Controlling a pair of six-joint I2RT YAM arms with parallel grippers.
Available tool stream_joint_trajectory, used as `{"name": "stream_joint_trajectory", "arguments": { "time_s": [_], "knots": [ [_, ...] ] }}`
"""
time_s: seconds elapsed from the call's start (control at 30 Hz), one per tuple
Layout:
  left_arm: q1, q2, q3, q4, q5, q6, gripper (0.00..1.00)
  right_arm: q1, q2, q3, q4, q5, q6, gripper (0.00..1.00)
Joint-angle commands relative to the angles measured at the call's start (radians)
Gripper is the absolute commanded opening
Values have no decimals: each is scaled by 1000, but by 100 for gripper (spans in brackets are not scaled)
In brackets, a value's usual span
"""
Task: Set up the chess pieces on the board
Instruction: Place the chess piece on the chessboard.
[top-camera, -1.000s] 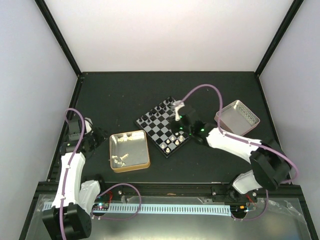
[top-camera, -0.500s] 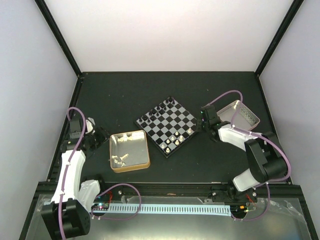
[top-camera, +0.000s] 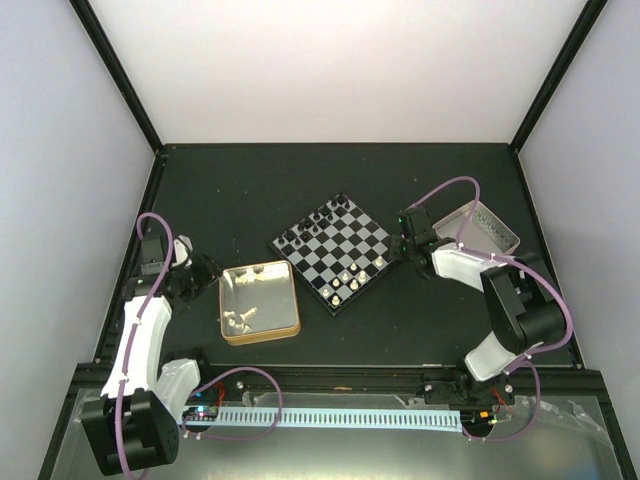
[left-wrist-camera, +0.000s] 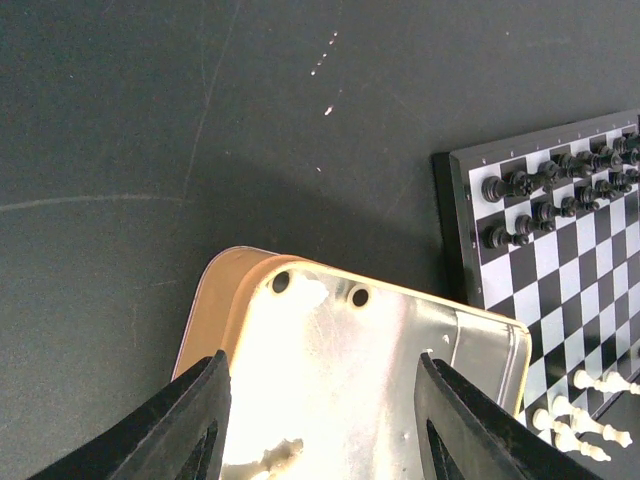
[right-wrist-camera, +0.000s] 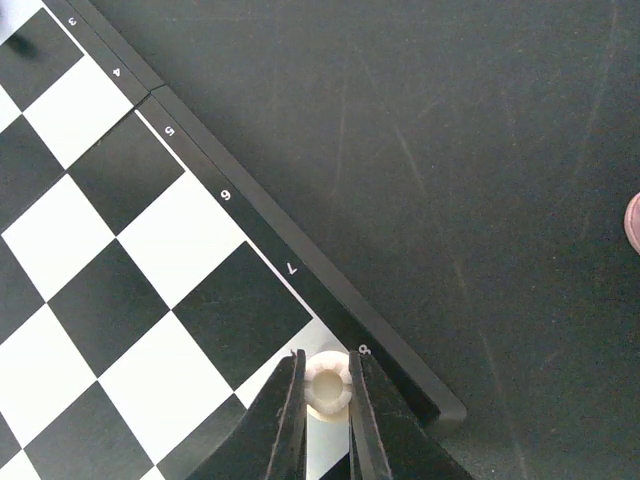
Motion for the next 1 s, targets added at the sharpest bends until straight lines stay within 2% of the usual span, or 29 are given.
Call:
{"name": "stream_joint_trajectory", "arguments": {
  "time_s": [0.0, 0.27, 0.5, 0.6, 0.73, 0.87, 0.97],
  "knots": [
    [-5, 3, 40, 23, 17, 4, 52, -6, -18, 2, -30, -10, -8, 13],
    [-7, 4, 37, 25, 21, 3, 52, -6, -39, -20, -51, -28, -11, 16],
    [-20, -6, 52, 10, 36, 22, 53, -6, -65, 15, -91, -40, 8, 34],
    [-50, -13, 72, -6, 29, 37, 54, -6, -110, 35, -124, -41, 23, 39],
    [-152, -20, 102, -28, -38, 40, 54, -6, -173, 53, -172, -47, 40, 47],
    [-328, -12, 108, -26, -154, -1, 54, -6, -223, 65, -208, -68, 46, 48],
    [-421, 27, 99, -18, -232, -39, 51, -6, -252, 64, -220, -81, 55, 48]
  ]
}}
